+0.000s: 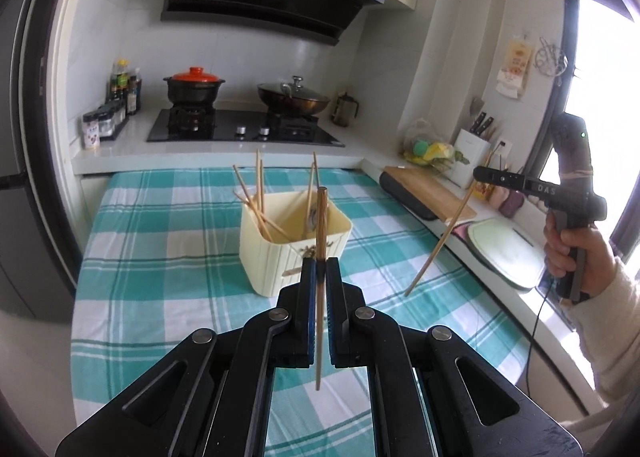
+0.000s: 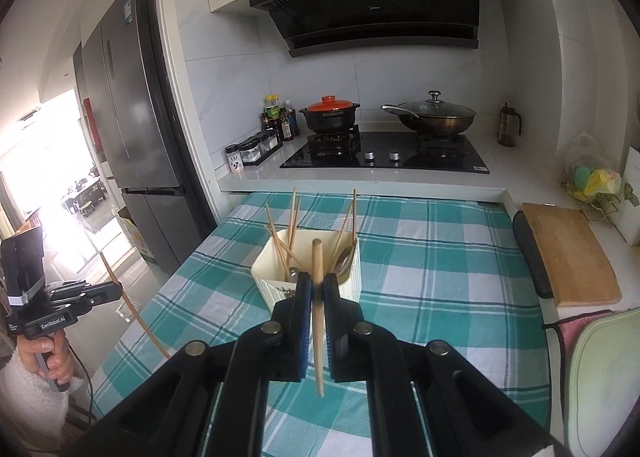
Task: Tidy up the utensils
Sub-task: 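Carry both chopsticks over the caddy and open both tools to drop them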
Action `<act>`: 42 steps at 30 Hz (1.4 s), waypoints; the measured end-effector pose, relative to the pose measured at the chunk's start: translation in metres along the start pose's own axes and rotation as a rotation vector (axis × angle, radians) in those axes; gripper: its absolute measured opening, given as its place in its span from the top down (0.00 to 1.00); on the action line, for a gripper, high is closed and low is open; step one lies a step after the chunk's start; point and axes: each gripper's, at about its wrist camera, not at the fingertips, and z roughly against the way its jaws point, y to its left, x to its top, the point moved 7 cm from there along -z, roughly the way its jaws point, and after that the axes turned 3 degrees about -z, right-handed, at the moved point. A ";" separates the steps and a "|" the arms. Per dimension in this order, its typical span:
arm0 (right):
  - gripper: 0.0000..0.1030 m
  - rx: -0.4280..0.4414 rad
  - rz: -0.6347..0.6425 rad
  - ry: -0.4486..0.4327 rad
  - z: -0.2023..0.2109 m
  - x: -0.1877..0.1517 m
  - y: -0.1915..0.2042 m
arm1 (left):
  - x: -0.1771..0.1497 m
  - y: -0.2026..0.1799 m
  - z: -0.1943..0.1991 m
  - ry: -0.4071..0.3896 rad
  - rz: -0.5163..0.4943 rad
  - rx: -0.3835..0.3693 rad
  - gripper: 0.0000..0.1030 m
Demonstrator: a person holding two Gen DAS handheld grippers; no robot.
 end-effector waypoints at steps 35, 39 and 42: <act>0.49 0.027 -0.041 0.104 -0.201 0.029 -0.008 | 0.055 0.038 -0.177 0.087 0.003 0.206 0.12; 0.27 -0.027 -0.022 0.023 -0.150 0.019 -0.003 | 0.044 0.017 -0.126 -0.007 -0.037 0.352 0.01; 0.19 -0.065 -0.029 -0.031 -0.109 0.003 0.003 | 0.031 -0.001 -0.094 -0.077 -0.028 0.417 0.00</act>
